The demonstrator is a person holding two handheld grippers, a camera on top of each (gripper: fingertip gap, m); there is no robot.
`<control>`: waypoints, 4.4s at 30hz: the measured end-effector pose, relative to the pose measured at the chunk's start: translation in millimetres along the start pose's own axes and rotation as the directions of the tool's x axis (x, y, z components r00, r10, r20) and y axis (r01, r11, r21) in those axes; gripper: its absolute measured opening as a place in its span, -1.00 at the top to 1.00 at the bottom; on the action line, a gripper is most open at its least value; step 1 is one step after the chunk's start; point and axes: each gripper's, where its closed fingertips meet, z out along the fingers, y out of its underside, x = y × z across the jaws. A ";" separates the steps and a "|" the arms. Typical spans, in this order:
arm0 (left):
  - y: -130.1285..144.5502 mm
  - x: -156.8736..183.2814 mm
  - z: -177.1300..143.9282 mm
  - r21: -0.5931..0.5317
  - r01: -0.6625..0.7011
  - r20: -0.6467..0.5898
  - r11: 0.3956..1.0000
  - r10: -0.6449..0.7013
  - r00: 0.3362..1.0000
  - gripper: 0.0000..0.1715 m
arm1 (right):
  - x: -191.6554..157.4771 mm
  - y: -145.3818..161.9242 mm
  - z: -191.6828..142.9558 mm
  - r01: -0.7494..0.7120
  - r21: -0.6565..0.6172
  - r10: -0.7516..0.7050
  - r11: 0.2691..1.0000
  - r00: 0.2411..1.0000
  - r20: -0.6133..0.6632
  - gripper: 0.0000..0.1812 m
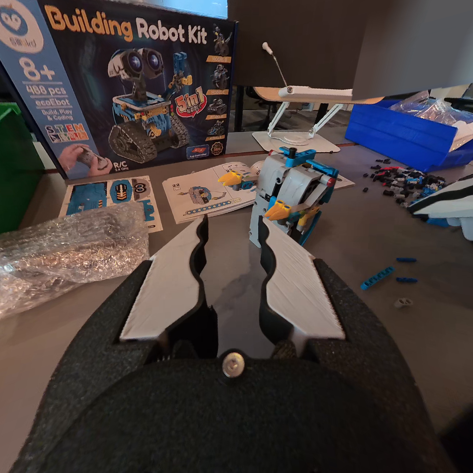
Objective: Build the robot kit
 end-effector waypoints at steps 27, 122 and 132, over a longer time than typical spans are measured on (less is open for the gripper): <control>-16.5 102.5 -19.3 0.149 -0.376 -0.120 0.914 0.394 0.911 0.76 | -23.8 56.0 10.0 0.143 -0.276 -0.125 0.951 0.989 0.081 0.95; 111.9 190.5 -4.9 -0.257 -0.627 -0.827 0.735 0.168 0.536 0.92 | -94.2 40.0 16.1 0.641 -0.325 -0.462 0.695 0.745 0.480 0.94; 111.7 190.7 -4.7 -0.263 -0.616 -0.831 0.742 0.150 0.536 0.92 | -97.2 44.5 20.1 0.682 -0.392 -0.456 0.618 0.717 0.528 0.94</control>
